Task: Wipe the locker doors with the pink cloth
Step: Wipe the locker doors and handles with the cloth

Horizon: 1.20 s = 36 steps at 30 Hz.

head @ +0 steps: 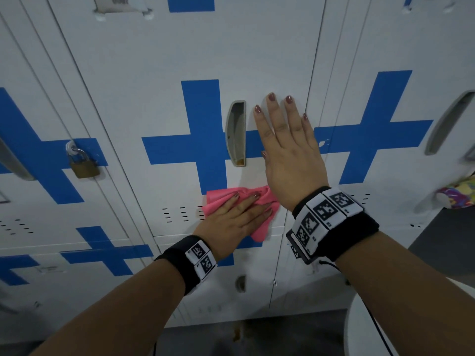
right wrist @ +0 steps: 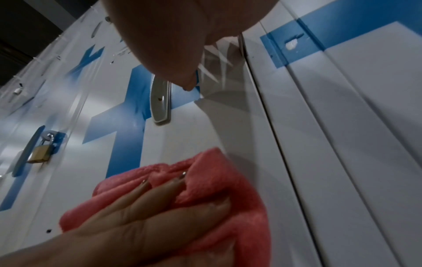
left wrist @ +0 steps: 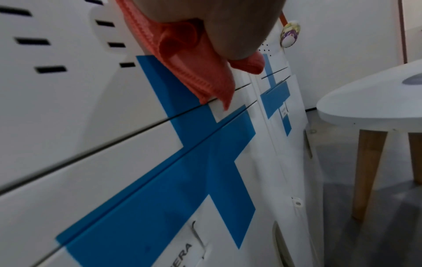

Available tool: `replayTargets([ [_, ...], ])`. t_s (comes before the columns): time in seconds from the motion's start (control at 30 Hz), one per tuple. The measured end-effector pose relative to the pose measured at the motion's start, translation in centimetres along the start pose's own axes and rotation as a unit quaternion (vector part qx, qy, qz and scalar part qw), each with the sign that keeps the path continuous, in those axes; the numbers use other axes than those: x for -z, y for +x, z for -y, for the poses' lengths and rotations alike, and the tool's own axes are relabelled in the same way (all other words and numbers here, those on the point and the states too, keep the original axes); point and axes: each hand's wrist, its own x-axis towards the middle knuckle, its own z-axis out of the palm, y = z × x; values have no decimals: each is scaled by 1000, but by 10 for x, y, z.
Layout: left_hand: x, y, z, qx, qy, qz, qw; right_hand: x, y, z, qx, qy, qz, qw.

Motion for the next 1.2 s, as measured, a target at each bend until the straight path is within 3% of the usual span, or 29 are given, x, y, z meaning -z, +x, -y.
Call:
replayTargets([
  [0.4,-17,-9,-9,-35,33,33,998,-9,-16,-1,1,-38,20,999],
  [0.73,-41,-74,4,17,31,98,995,-7,-16,-3,10,-47,34,998],
  [0.97,-38,-81,15,57,22,13,998,-7,-16,-2,8,-49,35,998],
  [1.2,-19,-38,9,99,13,-4,995,-7,-16,-2,6,-42,37,998],
])
